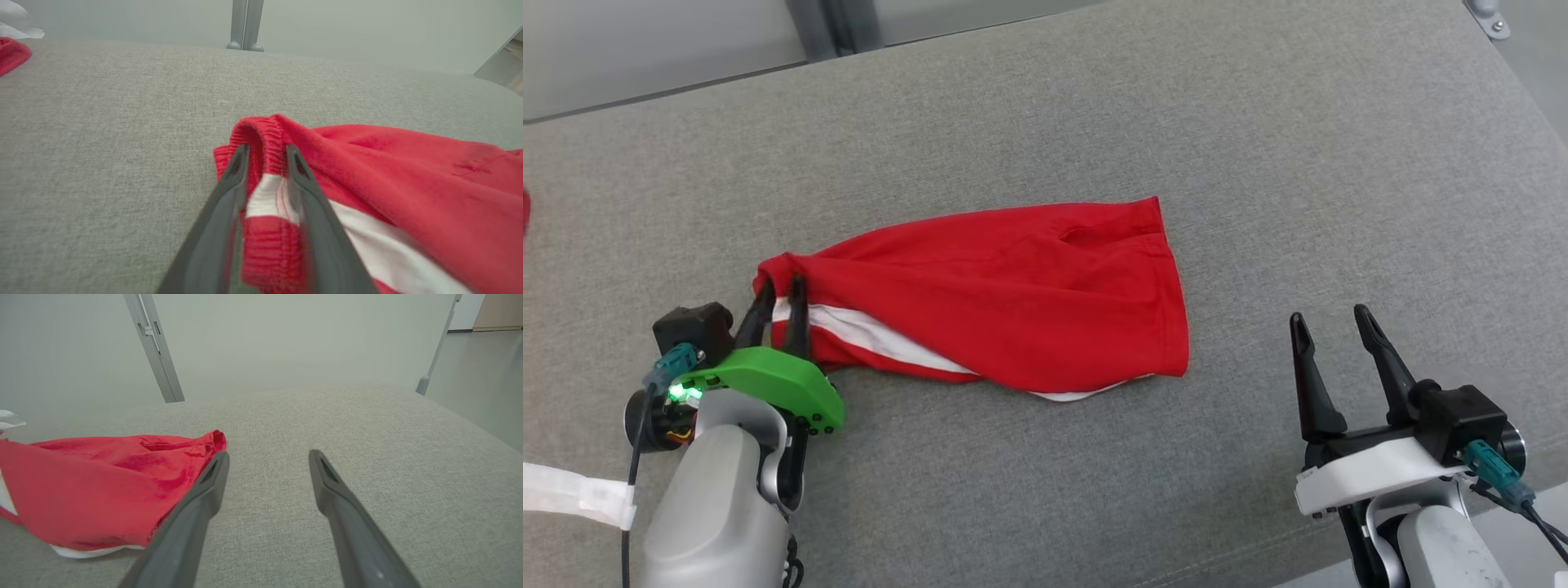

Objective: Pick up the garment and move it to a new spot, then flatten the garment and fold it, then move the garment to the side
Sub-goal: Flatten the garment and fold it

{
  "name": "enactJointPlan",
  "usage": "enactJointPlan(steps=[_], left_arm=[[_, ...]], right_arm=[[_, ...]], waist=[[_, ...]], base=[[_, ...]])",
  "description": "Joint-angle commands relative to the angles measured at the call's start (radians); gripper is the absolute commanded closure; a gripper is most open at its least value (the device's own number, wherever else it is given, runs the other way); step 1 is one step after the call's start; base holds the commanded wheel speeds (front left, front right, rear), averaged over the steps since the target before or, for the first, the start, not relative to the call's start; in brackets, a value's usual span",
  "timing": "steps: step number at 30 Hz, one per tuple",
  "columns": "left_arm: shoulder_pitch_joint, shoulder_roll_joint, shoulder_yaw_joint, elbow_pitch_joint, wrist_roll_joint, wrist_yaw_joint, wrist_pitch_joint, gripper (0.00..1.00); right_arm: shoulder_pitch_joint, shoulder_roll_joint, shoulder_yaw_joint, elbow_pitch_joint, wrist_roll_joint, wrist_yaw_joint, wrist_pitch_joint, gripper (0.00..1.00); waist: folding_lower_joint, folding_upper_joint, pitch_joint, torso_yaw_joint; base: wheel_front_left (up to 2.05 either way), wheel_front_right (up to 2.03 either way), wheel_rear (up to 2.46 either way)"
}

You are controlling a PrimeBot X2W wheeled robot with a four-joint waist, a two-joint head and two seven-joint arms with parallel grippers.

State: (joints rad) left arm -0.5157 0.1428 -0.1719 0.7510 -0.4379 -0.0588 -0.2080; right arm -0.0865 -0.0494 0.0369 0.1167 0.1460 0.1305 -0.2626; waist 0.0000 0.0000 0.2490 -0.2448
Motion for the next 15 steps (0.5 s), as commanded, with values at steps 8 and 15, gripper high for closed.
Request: enactJointPlan(steps=[8,15], left_arm=[[0.027,-0.005,-0.013,0.033,0.003,-0.028,-0.045,0.0],[0.15,-0.025,-0.02,-0.067,-0.003,-0.04,-0.057,0.0]], right_arm=[[0.025,-0.002,0.004,0.015,-0.028,0.0,-0.003,0.0],[0.064,-0.002,-0.007,0.044,-0.059,0.0,-0.003,0.0]], waist=[[0.0,0.0,-0.076,0.067],[0.0,0.0,-0.133,0.138]], base=[[0.0,0.0,0.0],[0.0,0.0,0.0]])
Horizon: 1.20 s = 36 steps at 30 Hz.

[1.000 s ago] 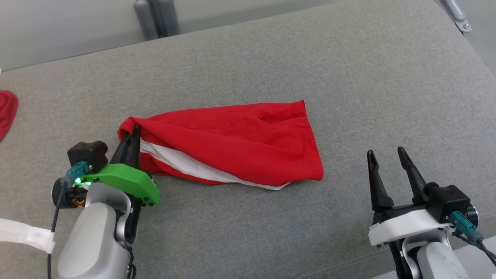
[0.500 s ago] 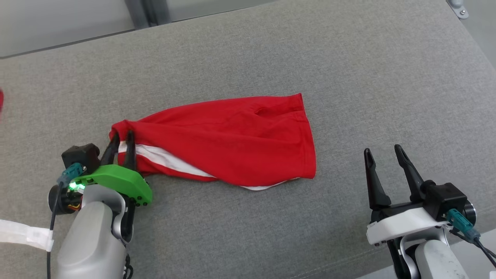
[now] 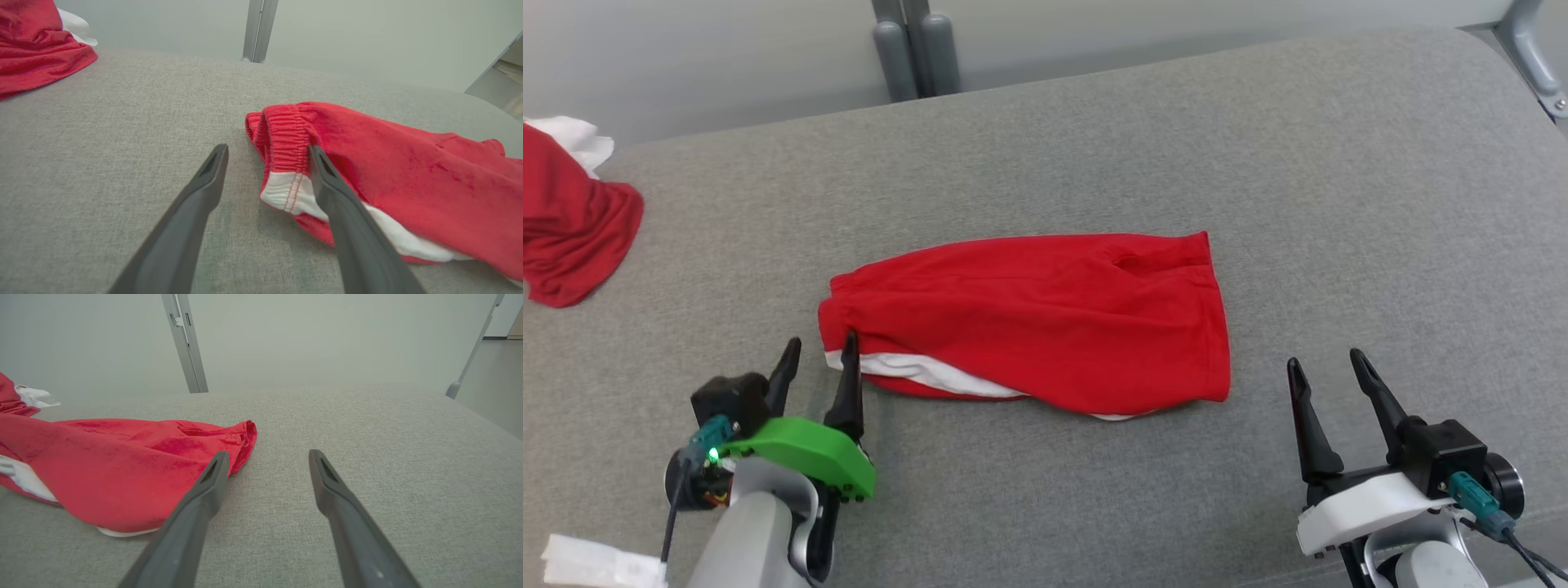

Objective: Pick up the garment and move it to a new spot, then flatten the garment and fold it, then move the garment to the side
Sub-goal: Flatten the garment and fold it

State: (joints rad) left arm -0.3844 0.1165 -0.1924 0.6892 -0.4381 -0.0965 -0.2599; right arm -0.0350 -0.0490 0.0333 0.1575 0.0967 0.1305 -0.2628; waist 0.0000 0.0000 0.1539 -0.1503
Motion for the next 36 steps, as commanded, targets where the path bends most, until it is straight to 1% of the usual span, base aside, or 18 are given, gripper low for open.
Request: enactJointPlan(steps=[1,9,12,16,25,26,27,28,29,30,31,36], left_arm=[[0.046,-0.003,0.002,-0.027,-0.004,-0.002,-0.005,0.0],[0.198,-0.03,0.011,-0.189,-0.009,0.019,-0.006,0.0],[0.228,-0.036,0.006,-0.23,-0.011,0.028,-0.006,0.0],[0.26,-0.044,-0.008,-0.279,-0.017,0.037,-0.005,0.0],[0.314,-0.05,-0.025,-0.358,-0.029,0.064,0.004,0.0],[0.32,-0.049,-0.025,-0.365,-0.03,0.066,0.007,0.0],[0.323,-0.048,-0.024,-0.373,-0.031,0.071,0.007,0.0],[0.325,-0.046,-0.023,-0.377,-0.033,0.072,0.008,0.0],[0.328,-0.044,-0.021,-0.383,-0.033,0.075,0.007,0.0],[0.333,-0.042,-0.02,-0.389,-0.033,0.078,0.006,0.0],[0.337,-0.041,-0.019,-0.392,-0.034,0.08,0.007,0.0],[0.346,-0.036,-0.013,-0.416,-0.036,0.09,0.005,0.0]], right_arm=[[0.018,-0.002,-0.003,0.012,-0.013,0.0,-0.003,0.0],[0.028,-0.003,-0.013,0.073,-0.015,0.0,-0.003,0.0],[0.023,-0.002,-0.002,0.103,-0.006,0.0,-0.003,0.0],[0.005,-0.003,0.012,0.176,-0.003,0.0,-0.003,0.0],[-0.05,-0.003,0.034,0.298,0.022,0.0,-0.003,0.0],[-0.059,-0.003,0.037,0.311,0.028,0.0,-0.003,0.04],[-0.068,-0.003,0.041,0.323,0.034,0.0,-0.003,0.33],[-0.075,-0.003,0.043,0.331,0.036,0.0,-0.003,0.56],[-0.082,-0.003,0.045,0.337,0.04,0.0,-0.003,0.67],[-0.09,-0.003,0.051,0.34,0.047,0.0,-0.003,0.82],[-0.095,-0.002,0.055,0.34,0.053,0.0,-0.003,1.0],[-0.122,-0.003,0.071,0.273,0.104,0.0,-0.003,1.0]], waist=[[0.0,0.0,-0.045,0.055],[0.0,0.0,-0.064,0.121],[0.0,0.0,-0.066,0.135],[0.0,0.0,-0.065,0.157],[0.0,0.0,-0.056,0.208],[0.0,0.0,-0.056,0.213],[0.0,0.0,-0.055,0.217],[0.0,0.0,-0.055,0.22],[0.0,0.0,-0.055,0.223],[0.0,0.0,-0.056,0.226],[0.0,0.0,-0.057,0.228],[0.0,0.0,-0.06,0.239]], base=[[0.0,0.0,0.0],[0.0,0.0,0.0],[0.0,0.0,0.0],[0.0,0.0,0.0],[0.0,0.0,0.0],[0.0,0.0,0.0],[0.0,0.0,0.0],[0.0,0.0,0.0],[0.0,0.0,0.0],[0.0,0.0,0.0],[0.0,0.0,0.0],[0.0,0.0,0.0]])
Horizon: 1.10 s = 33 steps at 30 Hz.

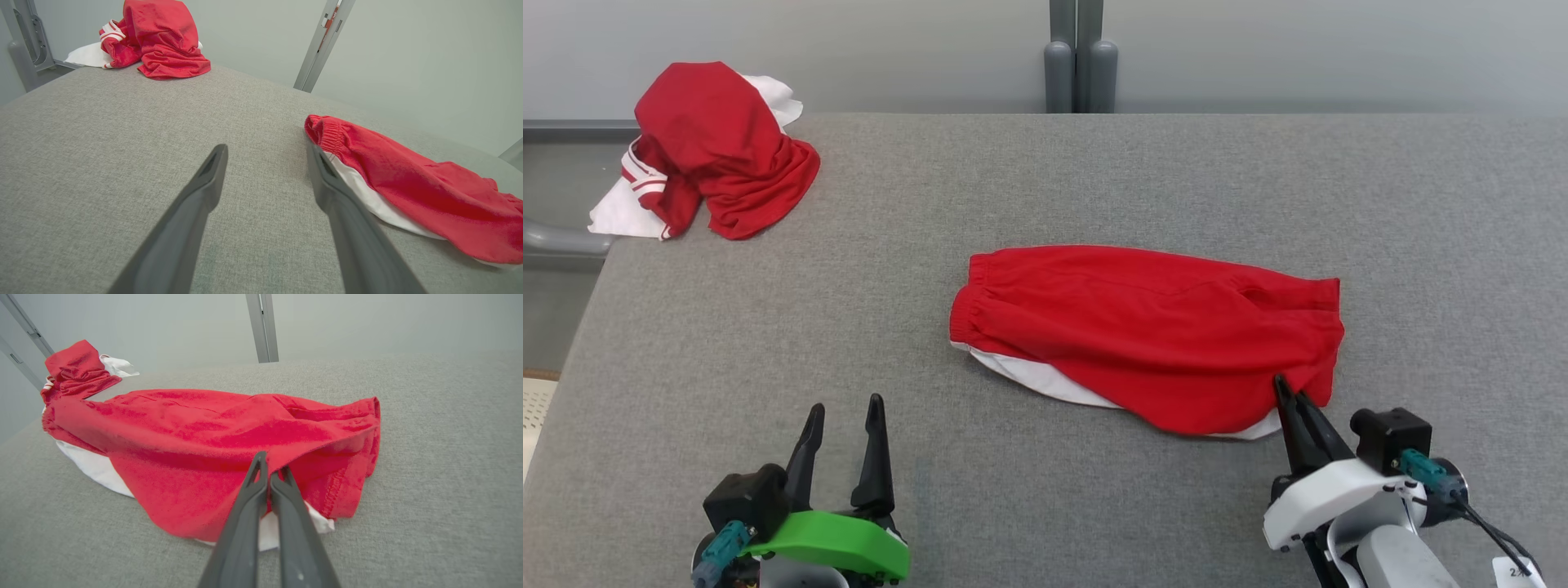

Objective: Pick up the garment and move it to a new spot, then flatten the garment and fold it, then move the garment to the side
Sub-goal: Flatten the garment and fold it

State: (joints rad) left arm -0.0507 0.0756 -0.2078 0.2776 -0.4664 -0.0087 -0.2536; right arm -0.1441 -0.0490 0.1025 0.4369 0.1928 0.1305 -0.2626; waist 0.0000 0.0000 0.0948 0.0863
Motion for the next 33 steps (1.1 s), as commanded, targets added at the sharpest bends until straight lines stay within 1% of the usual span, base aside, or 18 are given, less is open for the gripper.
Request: enactJointPlan(steps=[1,4,7,14,17,19,25,31,32,33], left_arm=[[0.014,0.005,0.003,-0.008,-0.008,0.005,-0.001,0.0],[0.016,0.005,0.003,-0.017,-0.008,0.009,-0.002,0.0],[0.011,0.002,0.0,-0.021,-0.012,0.01,-0.003,0.0],[-0.012,-0.009,-0.017,-0.015,-0.022,0.002,-0.007,0.0],[-0.021,-0.012,-0.021,-0.011,-0.025,-0.001,-0.009,0.0],[-0.027,-0.013,-0.023,-0.007,-0.027,-0.003,-0.01,0.0],[-0.039,-0.017,-0.026,-0.007,-0.027,-0.006,-0.011,0.0],[-0.044,-0.019,-0.023,-0.01,-0.023,-0.005,-0.013,0.0],[-0.043,-0.019,-0.022,-0.01,-0.022,-0.005,-0.013,0.0],[-0.041,-0.02,-0.02,-0.011,-0.02,-0.005,-0.013,0.0]], right_arm=[[-0.018,-0.003,0.004,-0.02,0.018,0.0,-0.003,1.0],[-0.048,-0.003,0.015,-0.045,0.028,0.0,-0.003,1.0],[-0.097,-0.008,0.001,-0.027,0.009,0.0,-0.003,1.0],[-0.242,-0.053,-0.079,0.115,-0.043,0.0,0.024,1.0],[-0.291,-0.069,-0.116,0.179,-0.047,0.0,0.04,1.0],[-0.324,-0.09,-0.139,0.228,-0.059,0.0,0.049,1.0],[-0.397,-0.12,-0.192,0.344,-0.074,0.0,0.045,1.0],[-0.43,-0.145,-0.229,0.417,-0.086,0.0,0.023,1.0],[-0.432,-0.147,-0.232,0.424,-0.088,0.0,0.019,0.92],[-0.434,-0.148,-0.239,0.43,-0.09,0.0,0.016,0.73]], waist=[[0.0,0.0,-0.001,0.004],[0.0,0.0,0.001,0.01],[0.0,0.0,0.006,0.018],[0.0,0.0,0.021,0.058],[0.0,0.0,0.033,0.076],[0.0,0.0,0.043,0.088],[0.0,0.0,0.072,0.109],[0.0,0.0,0.087,0.111],[0.0,0.0,0.087,0.108],[0.0,0.0,0.087,0.104]], base=[[0.0,0.0,0.0],[0.0,0.0,0.0],[0.0,0.0,0.0],[0.0,0.0,0.0],[0.0,0.0,0.0],[0.0,0.0,0.0],[0.0,0.0,0.0],[0.0,0.0,0.0],[0.0,0.0,0.0],[0.0,0.0,0.0]])
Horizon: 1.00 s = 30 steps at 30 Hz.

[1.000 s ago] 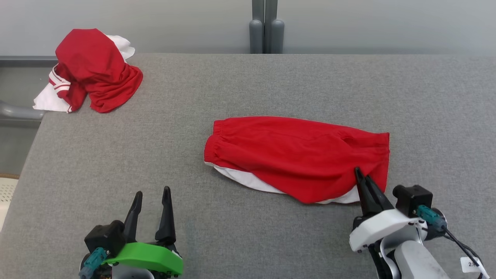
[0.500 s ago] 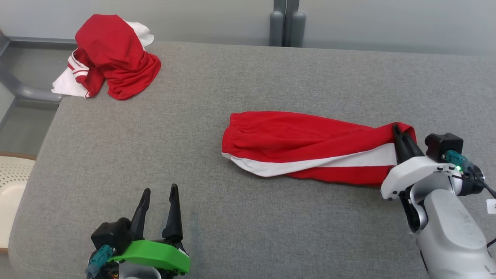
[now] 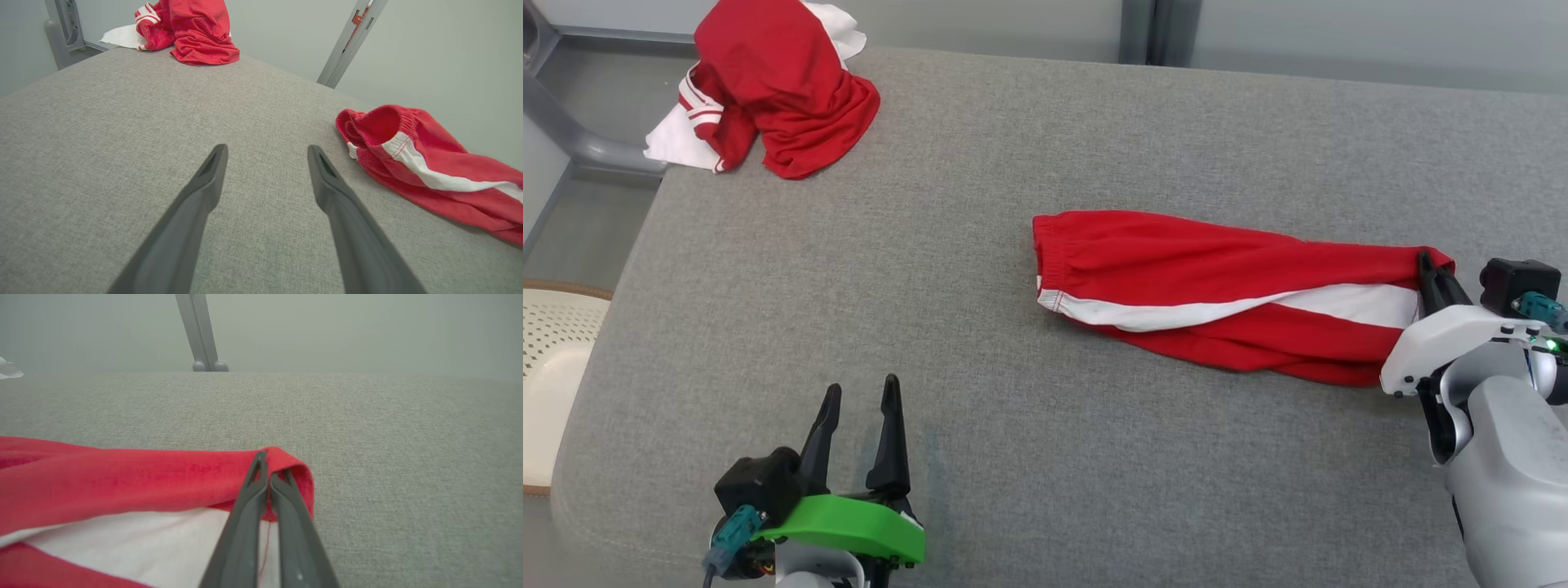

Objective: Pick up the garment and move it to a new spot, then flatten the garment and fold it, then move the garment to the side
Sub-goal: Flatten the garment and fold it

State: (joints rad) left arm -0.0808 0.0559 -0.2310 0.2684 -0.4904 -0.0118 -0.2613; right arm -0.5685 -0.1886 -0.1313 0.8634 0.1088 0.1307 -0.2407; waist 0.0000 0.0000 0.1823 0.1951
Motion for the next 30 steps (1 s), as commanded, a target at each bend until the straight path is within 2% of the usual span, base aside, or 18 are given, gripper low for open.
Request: enactJointPlan(steps=[1,2,14,20,30], left_arm=[[-0.01,0.0,0.003,-0.001,0.005,-0.002,-0.005,0.0],[-0.008,0.0,0.003,-0.001,0.008,-0.003,-0.005,0.0],[0.01,0.0,0.002,-0.006,0.025,-0.006,-0.005,0.0],[0.022,0.001,-0.001,-0.016,0.037,-0.012,-0.005,0.0],[0.059,0.0,0.001,-0.018,0.053,-0.001,-0.005,0.0]], right_arm=[[-0.01,-0.009,-0.008,0.008,-0.009,0.0,-0.01,0.52],[-0.01,-0.007,-0.009,0.011,-0.011,0.0,-0.012,0.0],[0.063,0.017,0.029,-0.044,0.024,0.0,-0.025,0.0],[0.149,0.039,0.041,-0.221,0.043,0.0,-0.025,0.0],[0.354,0.102,0.07,-0.521,0.012,0.0,-0.025,0.0]], waist=[[0.0,0.0,-0.001,-0.009],[0.0,0.0,-0.002,-0.014],[0.0,0.0,-0.035,-0.089],[0.0,0.0,-0.072,-0.125],[0.0,0.0,-0.163,-0.165]], base=[[0.0,0.0,0.0],[0.0,0.0,0.0],[0.0,0.0,0.0],[0.0,0.0,0.0],[0.0,0.0,0.0]])
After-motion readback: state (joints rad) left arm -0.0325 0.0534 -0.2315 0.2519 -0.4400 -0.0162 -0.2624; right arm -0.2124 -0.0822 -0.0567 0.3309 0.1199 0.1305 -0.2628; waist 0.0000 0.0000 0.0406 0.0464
